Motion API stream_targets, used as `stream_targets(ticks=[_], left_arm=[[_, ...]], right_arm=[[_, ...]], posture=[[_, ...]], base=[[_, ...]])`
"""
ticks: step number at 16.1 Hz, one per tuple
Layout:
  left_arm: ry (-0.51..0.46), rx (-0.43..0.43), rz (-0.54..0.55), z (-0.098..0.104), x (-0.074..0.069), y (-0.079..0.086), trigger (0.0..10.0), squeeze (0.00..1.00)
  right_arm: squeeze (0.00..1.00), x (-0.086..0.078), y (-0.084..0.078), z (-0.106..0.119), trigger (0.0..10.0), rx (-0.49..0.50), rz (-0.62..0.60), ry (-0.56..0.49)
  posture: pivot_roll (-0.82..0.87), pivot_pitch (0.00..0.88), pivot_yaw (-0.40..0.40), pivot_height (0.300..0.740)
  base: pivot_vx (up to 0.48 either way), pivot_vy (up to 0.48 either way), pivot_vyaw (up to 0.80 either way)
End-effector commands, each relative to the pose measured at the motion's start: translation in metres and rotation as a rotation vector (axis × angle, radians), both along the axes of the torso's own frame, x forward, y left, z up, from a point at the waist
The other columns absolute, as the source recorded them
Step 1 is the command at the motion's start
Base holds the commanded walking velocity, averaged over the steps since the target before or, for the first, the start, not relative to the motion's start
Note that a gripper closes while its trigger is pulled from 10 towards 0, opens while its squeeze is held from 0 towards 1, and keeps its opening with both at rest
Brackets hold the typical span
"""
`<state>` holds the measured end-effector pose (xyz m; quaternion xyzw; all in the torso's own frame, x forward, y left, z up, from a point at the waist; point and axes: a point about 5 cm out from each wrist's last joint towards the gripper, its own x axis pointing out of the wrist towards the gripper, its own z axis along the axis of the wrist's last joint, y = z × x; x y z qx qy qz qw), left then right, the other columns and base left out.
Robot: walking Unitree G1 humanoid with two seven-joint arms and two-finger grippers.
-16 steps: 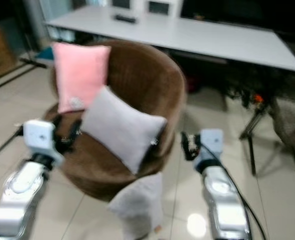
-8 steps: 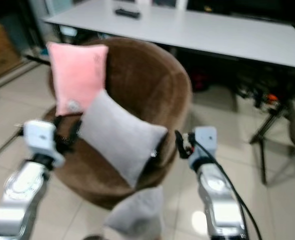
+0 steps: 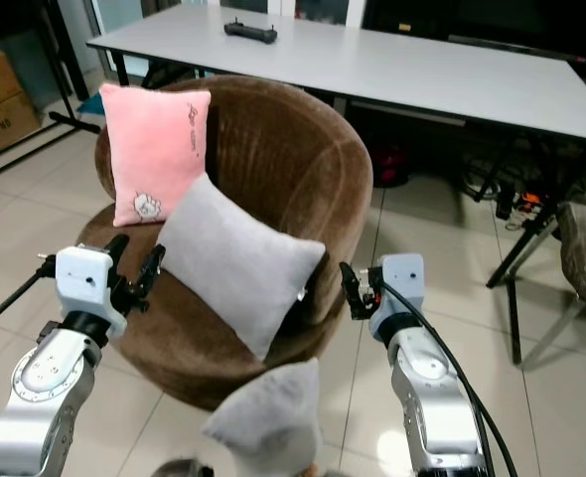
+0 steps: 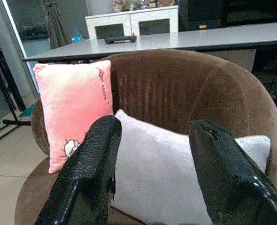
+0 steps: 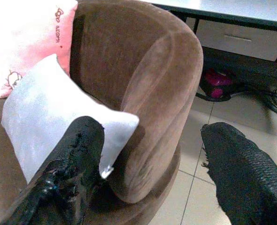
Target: Move the pillow to the sofa from floor
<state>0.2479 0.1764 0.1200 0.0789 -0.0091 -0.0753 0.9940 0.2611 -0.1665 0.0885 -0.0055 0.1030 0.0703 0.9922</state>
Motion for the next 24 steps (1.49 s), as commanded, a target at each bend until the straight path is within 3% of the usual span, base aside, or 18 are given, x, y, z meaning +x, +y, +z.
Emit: stream_targets(ticks=[1,5,12,20,24], left_arm=[[0.005,0.011,-0.004,-0.002,-0.001,-0.001,10.0,0.03],[0.001,0.008,0.011,-0.002,-0.001,0.001,10.0,0.03],[-0.003,-0.010,0.007,-0.002,-0.002,0.001,10.0,0.05],[0.001,-0.012,0.006,-0.002,-0.003,0.003,10.0,0.05],[0.005,-0.002,-0.002,-0.003,-0.002,0.003,10.0,0.05]], right_arm=[[0.00,0.000,-0.002,-0.001,10.0,0.007,-0.003,-0.001],[0.00,0.001,0.000,-0.001,10.0,0.009,0.011,0.000],[0.00,0.002,0.004,-0.002,10.0,-0.038,0.060,0.005],[0.00,0.005,0.008,-0.002,10.0,-0.048,0.082,0.003],[0.00,0.008,0.002,-0.004,10.0,-0.027,0.018,0.003]], posture=[[0.11,0.000,-0.025,0.646],[0.11,0.000,-0.025,0.616],[0.11,0.000,-0.029,0.616],[0.11,0.000,-0.032,0.616],[0.11,0.000,-0.027,0.616]], base=[[0.000,0.000,0.00],[0.000,0.000,0.00],[0.000,0.000,0.00],[0.351,0.000,0.65],[0.389,0.000,0.32]])
